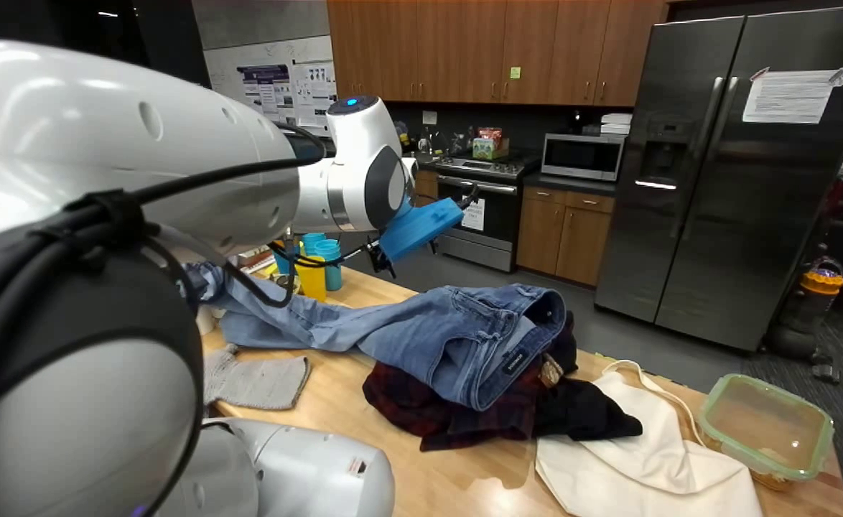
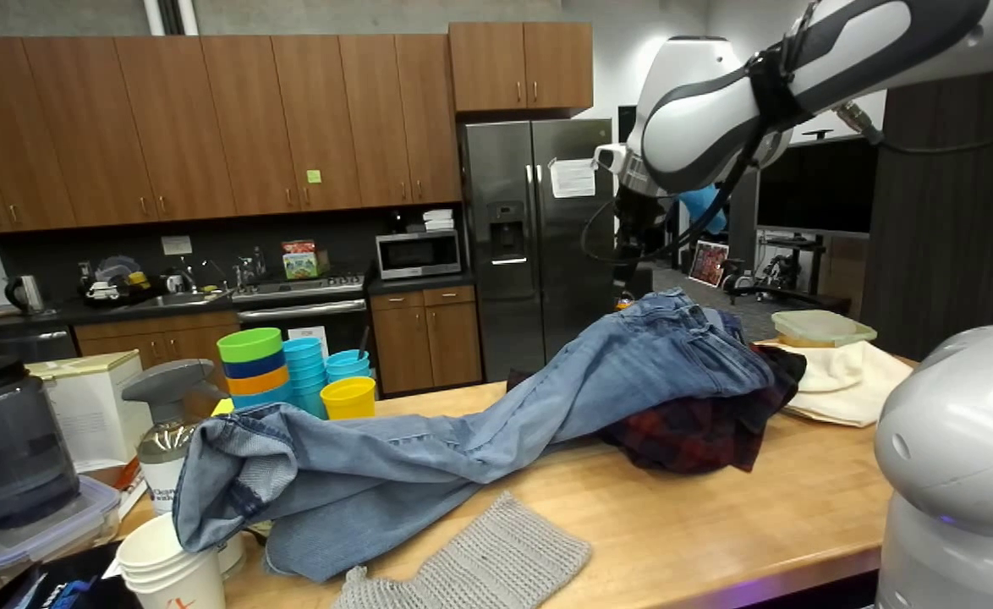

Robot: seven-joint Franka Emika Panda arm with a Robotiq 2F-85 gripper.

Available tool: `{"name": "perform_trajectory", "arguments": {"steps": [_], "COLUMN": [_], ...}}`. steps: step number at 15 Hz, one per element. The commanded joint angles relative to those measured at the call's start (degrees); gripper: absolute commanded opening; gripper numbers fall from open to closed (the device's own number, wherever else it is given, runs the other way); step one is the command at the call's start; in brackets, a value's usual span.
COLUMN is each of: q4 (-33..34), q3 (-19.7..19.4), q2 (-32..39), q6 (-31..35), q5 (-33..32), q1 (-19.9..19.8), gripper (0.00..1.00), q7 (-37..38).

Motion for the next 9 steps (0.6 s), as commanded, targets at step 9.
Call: {"name": "perform_trajectory", "arguments": {"steps": [9], "q4": [-0.3], "q3": [1.3], "q2": [0.16], "q6": [0.23], "q5": [0.91], "q1": [-1.54], "gripper": [1.0], "q7": [-1.17]}}
